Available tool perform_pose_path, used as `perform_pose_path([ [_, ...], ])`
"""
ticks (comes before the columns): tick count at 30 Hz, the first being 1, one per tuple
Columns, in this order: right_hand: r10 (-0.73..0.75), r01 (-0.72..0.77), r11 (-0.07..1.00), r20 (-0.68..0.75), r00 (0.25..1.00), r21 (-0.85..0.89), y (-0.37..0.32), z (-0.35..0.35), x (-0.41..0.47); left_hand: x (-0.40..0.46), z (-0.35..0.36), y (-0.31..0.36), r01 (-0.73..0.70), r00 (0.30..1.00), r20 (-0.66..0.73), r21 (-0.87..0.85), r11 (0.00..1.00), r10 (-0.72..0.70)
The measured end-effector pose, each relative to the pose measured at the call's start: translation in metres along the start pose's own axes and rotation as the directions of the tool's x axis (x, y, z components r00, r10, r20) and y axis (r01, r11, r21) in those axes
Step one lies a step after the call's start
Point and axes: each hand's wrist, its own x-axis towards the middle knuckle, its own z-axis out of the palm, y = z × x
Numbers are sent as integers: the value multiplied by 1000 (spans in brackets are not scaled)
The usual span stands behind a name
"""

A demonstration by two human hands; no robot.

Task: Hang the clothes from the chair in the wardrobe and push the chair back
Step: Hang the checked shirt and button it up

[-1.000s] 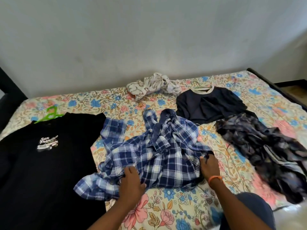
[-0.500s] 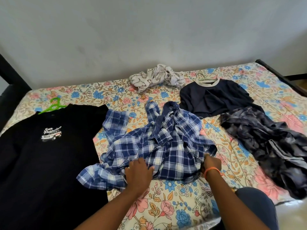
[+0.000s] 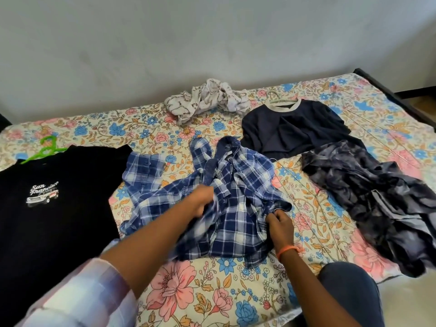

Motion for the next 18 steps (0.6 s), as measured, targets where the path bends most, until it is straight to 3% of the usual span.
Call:
perform_pose_path([
  [3,-47,48,999,2,999,-14,-3,3,2,2,-11,77,-182,983,-76,-360,915,166],
  [6,-167,164,980,-21,986,-111,-9,4,-2,-6,-18,105,-331,931,18,-376,865,364],
  [8,-257,238,946,-64,964,-219,-14,4,-7,-12,-15,76,-391,910,114,-89,916,400],
  [9,-294,257,922,-91,951,-291,-16,3,-11,-8,-14,51,-448,894,95,142,883,438],
  [11,-340,280,891,-116,933,-357,-19,3,-20,0,-17,-9,-494,825,15,506,707,565],
  [13,-319,293,924,-72,945,-246,-17,8,-32,0,-20,-72,-439,788,-26,678,590,616],
  [15,-264,259,952,-7,965,-161,-16,13,-45,-8,-20,-122,-308,814,-66,793,526,577],
  [18,-255,260,947,47,966,-189,-8,21,-64,-20,-22,-164,-97,849,-149,898,428,506],
])
